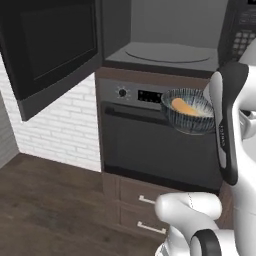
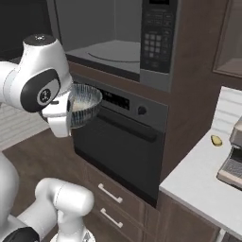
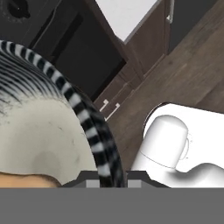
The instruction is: Pick the squash from the sink and place it in the bowl. Then pick the bowl and place it in the microwave. Then close the microwave door and press the start button.
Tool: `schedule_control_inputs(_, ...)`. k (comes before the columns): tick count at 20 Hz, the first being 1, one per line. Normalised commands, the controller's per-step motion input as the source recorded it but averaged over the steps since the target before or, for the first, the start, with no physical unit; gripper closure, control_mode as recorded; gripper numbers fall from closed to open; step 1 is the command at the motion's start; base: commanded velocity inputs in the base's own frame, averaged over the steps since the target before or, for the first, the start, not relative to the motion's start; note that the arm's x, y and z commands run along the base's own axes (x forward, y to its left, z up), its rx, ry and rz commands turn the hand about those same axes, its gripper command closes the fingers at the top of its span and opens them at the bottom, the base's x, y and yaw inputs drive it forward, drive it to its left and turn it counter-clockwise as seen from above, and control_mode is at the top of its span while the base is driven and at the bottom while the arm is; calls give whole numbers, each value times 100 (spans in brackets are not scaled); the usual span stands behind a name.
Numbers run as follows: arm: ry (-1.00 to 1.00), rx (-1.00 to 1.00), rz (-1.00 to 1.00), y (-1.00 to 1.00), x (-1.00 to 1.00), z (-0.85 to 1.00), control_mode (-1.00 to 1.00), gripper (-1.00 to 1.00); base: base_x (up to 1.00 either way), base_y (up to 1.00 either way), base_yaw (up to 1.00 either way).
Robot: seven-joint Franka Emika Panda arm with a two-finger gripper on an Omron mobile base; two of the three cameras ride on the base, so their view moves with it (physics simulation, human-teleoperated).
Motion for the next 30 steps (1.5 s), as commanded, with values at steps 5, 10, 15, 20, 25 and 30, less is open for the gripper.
schedule_control_inputs(5,0,0,0,0,0,0,100,100,51,4,-11)
schedule_control_inputs(10,0,0,0,0,0,0,100,100,45,57,-13)
schedule_control_inputs(15,0,0,0,0,0,0,100,100,51,45,-8)
schedule_control_inputs(20,0,0,0,0,0,0,100,100,18,-13,-2)
schedule_control_inputs(25,0,0,0,0,0,0,100,100,0,-14,-11)
schedule_control_inputs(30,0,0,0,0,0,0,100,100,0,-3,-23)
